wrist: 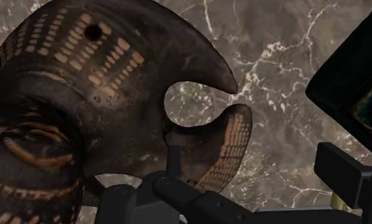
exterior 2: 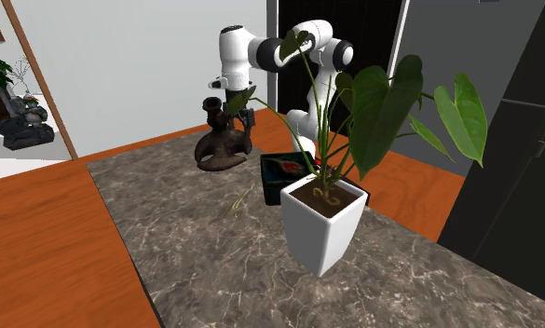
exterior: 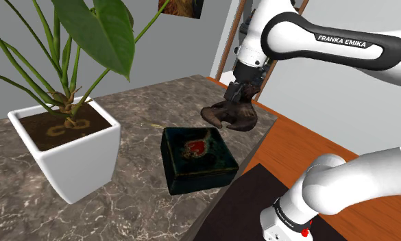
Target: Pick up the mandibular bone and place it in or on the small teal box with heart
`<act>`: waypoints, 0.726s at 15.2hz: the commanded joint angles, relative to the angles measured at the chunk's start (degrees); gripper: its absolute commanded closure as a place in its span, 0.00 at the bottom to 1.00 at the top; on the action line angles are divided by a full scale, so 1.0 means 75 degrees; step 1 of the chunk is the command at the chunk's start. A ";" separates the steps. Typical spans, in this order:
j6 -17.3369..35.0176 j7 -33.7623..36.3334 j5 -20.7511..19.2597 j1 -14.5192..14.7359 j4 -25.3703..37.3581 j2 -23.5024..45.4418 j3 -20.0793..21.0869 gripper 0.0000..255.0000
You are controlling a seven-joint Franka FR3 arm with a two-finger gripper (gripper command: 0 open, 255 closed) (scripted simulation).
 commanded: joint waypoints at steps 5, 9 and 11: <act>0.0984 -0.0036 -0.0139 0.0376 0.0510 0.1287 0.0649 0.00; 0.1462 -0.0017 -0.0389 0.0589 0.1011 0.2161 0.1058 0.00; 0.1667 0.0014 -0.0562 0.0696 0.1291 0.2606 0.1259 0.00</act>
